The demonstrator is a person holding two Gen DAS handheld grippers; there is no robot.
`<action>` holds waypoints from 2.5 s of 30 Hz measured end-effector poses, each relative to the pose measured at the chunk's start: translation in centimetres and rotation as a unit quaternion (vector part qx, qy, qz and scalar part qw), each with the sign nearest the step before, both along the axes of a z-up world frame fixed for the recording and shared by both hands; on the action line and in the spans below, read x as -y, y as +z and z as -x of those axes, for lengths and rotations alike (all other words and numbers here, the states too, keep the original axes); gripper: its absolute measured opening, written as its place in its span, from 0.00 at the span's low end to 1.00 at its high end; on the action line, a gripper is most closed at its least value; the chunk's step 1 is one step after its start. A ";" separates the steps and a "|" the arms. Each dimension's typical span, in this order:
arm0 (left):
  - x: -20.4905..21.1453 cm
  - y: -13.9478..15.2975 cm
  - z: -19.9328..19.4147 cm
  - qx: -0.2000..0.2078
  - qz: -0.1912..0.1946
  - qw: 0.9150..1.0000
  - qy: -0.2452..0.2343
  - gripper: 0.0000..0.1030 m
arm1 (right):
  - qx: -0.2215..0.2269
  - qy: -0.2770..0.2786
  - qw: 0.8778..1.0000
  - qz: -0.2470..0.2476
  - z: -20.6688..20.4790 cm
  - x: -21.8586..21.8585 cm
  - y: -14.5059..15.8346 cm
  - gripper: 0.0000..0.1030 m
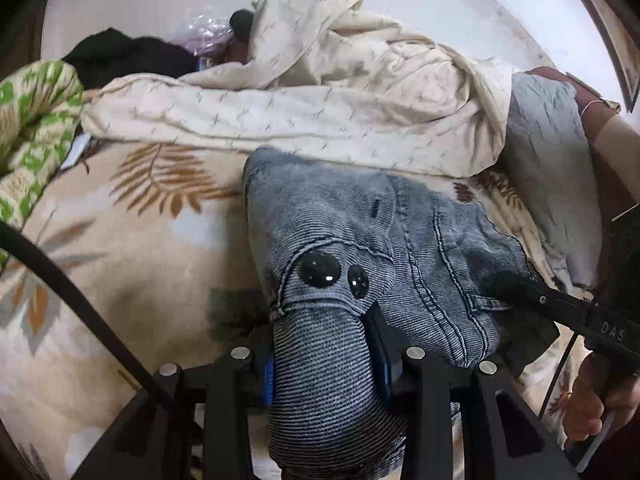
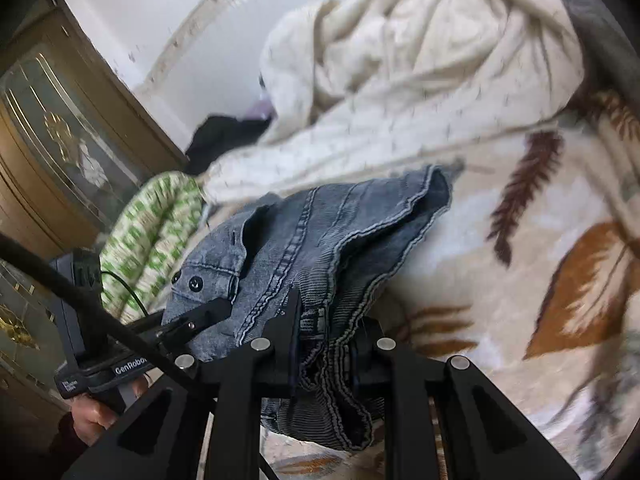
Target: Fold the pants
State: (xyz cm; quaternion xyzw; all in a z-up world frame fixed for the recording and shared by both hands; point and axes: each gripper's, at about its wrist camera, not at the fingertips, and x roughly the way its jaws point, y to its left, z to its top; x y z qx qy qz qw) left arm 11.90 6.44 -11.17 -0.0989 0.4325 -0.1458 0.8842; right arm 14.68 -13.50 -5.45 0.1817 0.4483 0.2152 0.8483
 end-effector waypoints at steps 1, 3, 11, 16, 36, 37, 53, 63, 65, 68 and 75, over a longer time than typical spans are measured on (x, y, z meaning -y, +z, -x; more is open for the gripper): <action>0.0 -0.3 0.1 0.002 -0.003 1.000 -0.002 0.38 | -0.003 0.002 1.000 0.004 0.0 -0.4 -0.4 0.19; 0.2 -0.5 0.3 0.008 -0.012 1.000 -0.008 0.38 | -0.005 0.004 1.000 0.013 0.1 -0.7 -0.8 0.19; 0.7 -0.8 -0.1 0.006 -0.021 1.000 -0.014 0.41 | -0.038 -0.008 0.999 0.011 0.1 0.2 -2.5 0.19; 0.3 -1.5 -0.4 -0.007 -0.011 1.000 -0.009 0.49 | -0.049 -0.011 0.999 0.015 0.1 0.4 -3.2 0.19; 1.3 0.9 1.1 0.016 -0.113 0.992 0.046 0.76 | -0.051 -0.028 0.994 0.097 0.8 0.2 -4.0 0.50; 1.2 1.3 1.4 0.023 -0.119 0.991 0.050 0.76 | -0.040 -0.028 0.993 0.109 1.2 0.0 -3.4 0.50; -0.1 11.1 10.4 0.144 -0.174 0.965 0.134 0.81 | 0.155 -0.108 0.970 0.153 12.0 -2.2 8.6 0.59; -0.4 15.1 16.2 0.176 -0.169 0.960 0.136 0.84 | 0.207 -0.111 0.957 0.172 17.6 -4.1 13.4 0.59; -0.7 15.8 17.3 0.184 -0.169 0.958 0.139 0.84 | 0.212 -0.108 0.957 0.165 18.5 -4.5 14.1 0.59; -0.8 16.6 18.7 0.193 -0.175 0.954 0.145 0.87 | 0.222 -0.106 0.956 0.162 19.8 -5.0 15.0 0.59; -1.2 18.0 21.0 0.211 -0.176 0.948 0.164 0.95 | 0.253 -0.106 0.948 0.164 22.1 -5.7 16.9 0.59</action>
